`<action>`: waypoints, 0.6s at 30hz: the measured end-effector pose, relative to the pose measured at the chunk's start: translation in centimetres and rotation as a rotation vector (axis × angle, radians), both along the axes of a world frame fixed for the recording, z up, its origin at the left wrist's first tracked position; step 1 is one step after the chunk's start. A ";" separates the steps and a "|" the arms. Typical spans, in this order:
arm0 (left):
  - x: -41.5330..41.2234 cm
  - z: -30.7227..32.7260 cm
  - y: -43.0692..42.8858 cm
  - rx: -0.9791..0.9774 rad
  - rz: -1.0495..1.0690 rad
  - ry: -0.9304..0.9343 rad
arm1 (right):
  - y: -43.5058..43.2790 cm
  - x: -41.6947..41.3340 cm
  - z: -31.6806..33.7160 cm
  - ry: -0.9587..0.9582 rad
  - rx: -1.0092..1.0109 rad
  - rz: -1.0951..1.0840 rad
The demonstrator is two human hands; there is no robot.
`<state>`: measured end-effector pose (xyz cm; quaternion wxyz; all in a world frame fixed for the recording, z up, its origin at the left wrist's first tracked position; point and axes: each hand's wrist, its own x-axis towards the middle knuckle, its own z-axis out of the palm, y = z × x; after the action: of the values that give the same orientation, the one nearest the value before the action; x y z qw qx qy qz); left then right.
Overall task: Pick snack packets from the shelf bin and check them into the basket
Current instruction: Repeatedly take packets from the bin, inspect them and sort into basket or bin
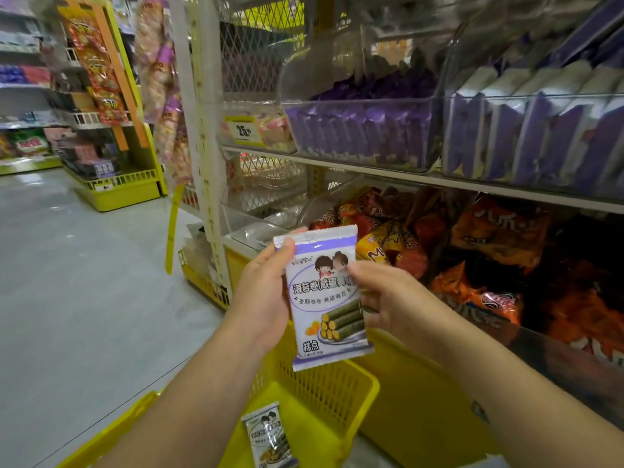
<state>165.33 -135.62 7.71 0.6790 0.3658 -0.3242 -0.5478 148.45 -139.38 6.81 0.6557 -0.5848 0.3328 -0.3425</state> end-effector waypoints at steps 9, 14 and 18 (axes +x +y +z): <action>1.7 0.0 0.5 0.129 -0.216 -0.155 | 0.4 -0.8 0.2 0.029 0.164 0.108; 2.1 -0.9 1.2 0.105 -0.436 -0.389 | 0.4 -0.7 0.6 -0.045 0.151 -0.024; 2.1 -1.4 1.0 0.008 -0.383 -0.433 | 0.4 -0.7 0.8 -0.081 0.133 -0.043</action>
<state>167.44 -134.60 6.34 0.4767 0.4091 -0.5224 -0.5767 147.78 -138.94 7.65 0.6985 -0.5184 0.3406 -0.3568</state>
